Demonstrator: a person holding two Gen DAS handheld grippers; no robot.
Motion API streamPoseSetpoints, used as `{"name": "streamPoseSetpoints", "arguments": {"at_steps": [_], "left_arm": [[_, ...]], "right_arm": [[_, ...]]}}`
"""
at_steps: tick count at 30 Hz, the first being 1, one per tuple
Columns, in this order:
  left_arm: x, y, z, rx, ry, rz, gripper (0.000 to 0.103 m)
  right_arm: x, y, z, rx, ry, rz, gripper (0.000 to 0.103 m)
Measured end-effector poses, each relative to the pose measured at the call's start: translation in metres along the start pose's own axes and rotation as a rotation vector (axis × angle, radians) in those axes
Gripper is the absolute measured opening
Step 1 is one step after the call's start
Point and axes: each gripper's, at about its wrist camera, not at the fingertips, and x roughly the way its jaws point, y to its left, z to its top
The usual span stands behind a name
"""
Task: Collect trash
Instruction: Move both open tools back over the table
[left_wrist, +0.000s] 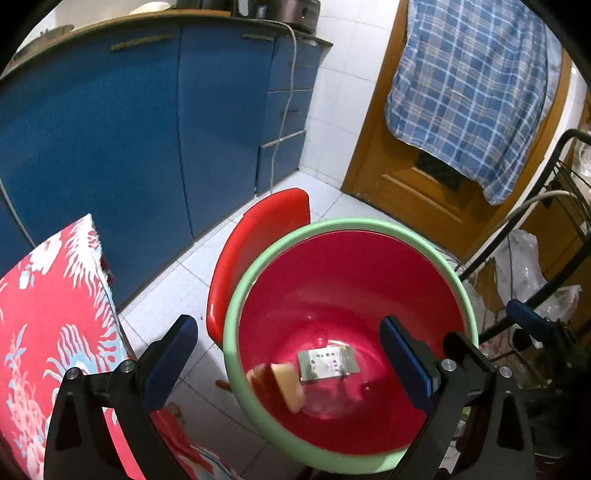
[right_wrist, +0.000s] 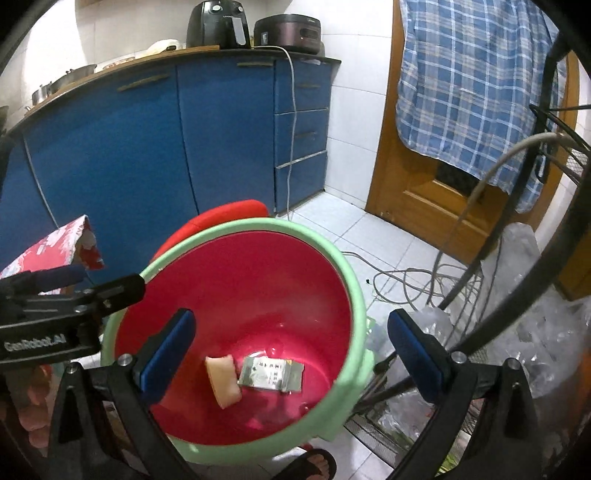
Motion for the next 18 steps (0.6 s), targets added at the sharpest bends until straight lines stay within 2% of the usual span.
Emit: {"name": "streamPoseSetpoints", "arguments": {"at_steps": [6, 11, 18], "left_arm": [[-0.016, -0.001, -0.007, 0.031, 0.003, 0.035, 0.098], [-0.034, 0.012, -0.012, -0.005, -0.005, 0.035, 0.098], [-0.075, 0.021, -0.035, 0.032, -0.039, 0.061, 0.098]], "right_arm": [[-0.012, 0.002, -0.006, 0.020, -0.002, -0.005, 0.102], [-0.027, 0.008, -0.012, 0.033, -0.002, -0.015, 0.102], [-0.057, 0.019, -0.022, 0.059, -0.012, -0.018, 0.102]]}}
